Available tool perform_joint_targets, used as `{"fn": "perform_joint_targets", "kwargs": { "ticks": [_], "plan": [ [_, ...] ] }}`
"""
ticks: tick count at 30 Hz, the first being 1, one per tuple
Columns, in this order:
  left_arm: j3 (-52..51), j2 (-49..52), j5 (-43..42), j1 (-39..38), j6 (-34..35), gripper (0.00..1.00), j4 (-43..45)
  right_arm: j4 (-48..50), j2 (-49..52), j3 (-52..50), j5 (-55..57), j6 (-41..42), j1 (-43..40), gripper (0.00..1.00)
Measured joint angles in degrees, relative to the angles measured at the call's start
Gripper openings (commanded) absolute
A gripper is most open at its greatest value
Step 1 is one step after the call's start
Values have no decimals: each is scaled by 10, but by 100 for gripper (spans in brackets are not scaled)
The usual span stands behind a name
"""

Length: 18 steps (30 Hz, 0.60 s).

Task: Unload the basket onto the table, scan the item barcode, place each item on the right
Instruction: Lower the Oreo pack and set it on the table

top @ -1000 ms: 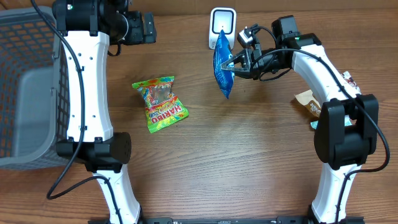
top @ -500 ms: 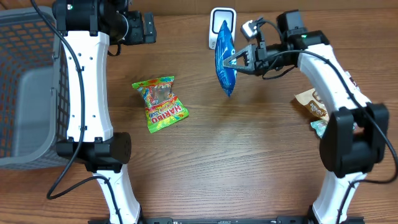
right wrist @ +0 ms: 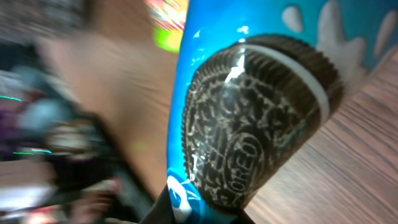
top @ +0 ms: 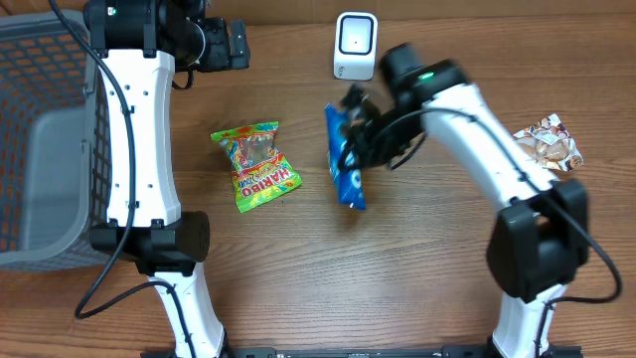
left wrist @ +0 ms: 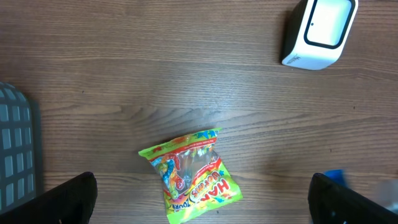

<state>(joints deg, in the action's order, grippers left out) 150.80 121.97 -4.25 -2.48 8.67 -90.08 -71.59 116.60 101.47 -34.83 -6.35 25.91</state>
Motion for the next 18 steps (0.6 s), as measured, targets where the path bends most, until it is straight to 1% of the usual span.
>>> {"fn": "perform_joint_targets", "kwargs": {
  "ticks": [1,2,3,4,5,7,9,11,14,15,16,17,18],
  "plan": [
    [0,0,0,0,0,100,0,1,7,0,40,2,16,11],
    [0,0,0,0,0,100,0,0,22,0,111,11,35,10],
    [0,0,0,0,0,100,0,0,24,0,123,15,37,10],
    [0,0,0,0,0,100,0,0,33,0,179,32,44,11],
    [0,0,0,0,0,100,0,-3,44,0,263,59,50,14],
    [0,0,0,0,0,100,0,-9,62,0,383,102,55,20],
    [0,0,0,0,0,100,0,-11,76,0,499,136,59,24],
    [0,0,0,0,0,99,0,2,80,0,588,162,61,28],
    [0,0,0,0,0,100,0,12,80,0,662,188,71,35],
    [0,0,0,0,0,100,0,12,80,0,679,195,78,39],
    [0,0,0,0,0,100,0,11,80,0,690,200,85,45],
    [0,0,0,0,0,100,0,10,80,0,701,204,94,54],
    [0,0,0,0,0,100,0,7,80,0,709,207,101,61]
  ]
}}
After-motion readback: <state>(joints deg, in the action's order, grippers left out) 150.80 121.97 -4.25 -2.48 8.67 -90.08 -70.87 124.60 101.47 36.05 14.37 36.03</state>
